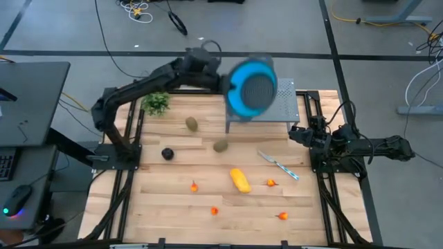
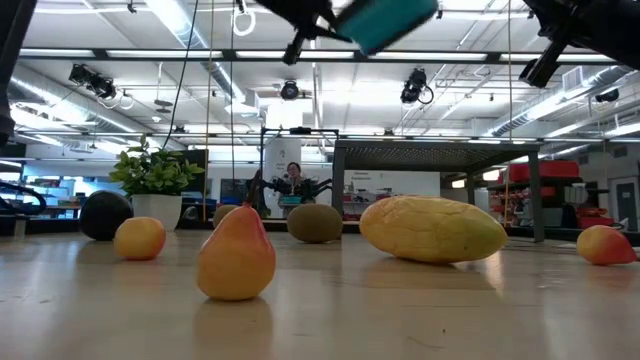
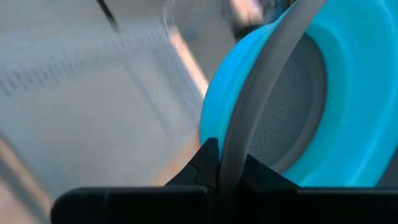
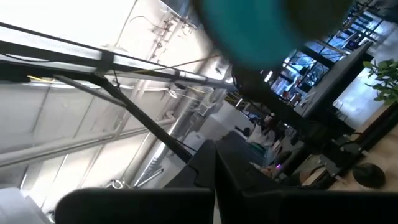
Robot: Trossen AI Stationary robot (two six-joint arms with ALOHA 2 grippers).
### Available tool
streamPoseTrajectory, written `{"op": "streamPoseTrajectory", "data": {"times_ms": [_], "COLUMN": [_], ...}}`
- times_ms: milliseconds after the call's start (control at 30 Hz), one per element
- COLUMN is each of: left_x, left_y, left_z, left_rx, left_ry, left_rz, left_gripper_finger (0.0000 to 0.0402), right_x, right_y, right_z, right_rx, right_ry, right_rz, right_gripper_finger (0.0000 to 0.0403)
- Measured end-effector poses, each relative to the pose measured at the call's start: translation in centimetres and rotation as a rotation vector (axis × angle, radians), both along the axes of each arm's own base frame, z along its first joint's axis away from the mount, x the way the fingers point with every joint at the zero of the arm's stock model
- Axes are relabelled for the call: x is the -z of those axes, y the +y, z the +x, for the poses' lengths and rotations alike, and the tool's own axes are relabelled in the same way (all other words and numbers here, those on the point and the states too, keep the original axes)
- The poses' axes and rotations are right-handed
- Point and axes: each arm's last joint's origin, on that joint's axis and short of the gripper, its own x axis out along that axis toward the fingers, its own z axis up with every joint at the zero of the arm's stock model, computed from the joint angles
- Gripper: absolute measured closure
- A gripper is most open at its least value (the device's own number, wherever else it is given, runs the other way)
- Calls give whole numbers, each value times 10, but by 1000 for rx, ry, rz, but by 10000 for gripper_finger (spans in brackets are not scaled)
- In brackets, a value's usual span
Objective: Pick & Place Fruit
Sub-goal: Put the strainer bowl on the shelf
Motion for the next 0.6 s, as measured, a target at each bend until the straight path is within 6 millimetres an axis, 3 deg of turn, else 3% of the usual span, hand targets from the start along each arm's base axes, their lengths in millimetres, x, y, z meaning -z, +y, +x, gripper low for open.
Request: {"op": "streamPoseTrajectory", "data": {"times_ms": [267,400,600], "left_x": [57,71,79], "left_y": [63,78,85], "left_z": [4,-8,-7], "left_rx": [-128,-193,-260], "left_ry": [147,254,294], "left_rz": [-161,-191,-159], "left_gripper_finger": [389,388,390], "right_x": [-1,-1,-1], "right_y": [-2,-2,-2], "right_z": [-1,-1,-1], "right_rx": [56,56,82], "right_ry": [-13,-13,-11], "right_rz": [23,22,15], "right_gripper_finger": [400,400,400]}}
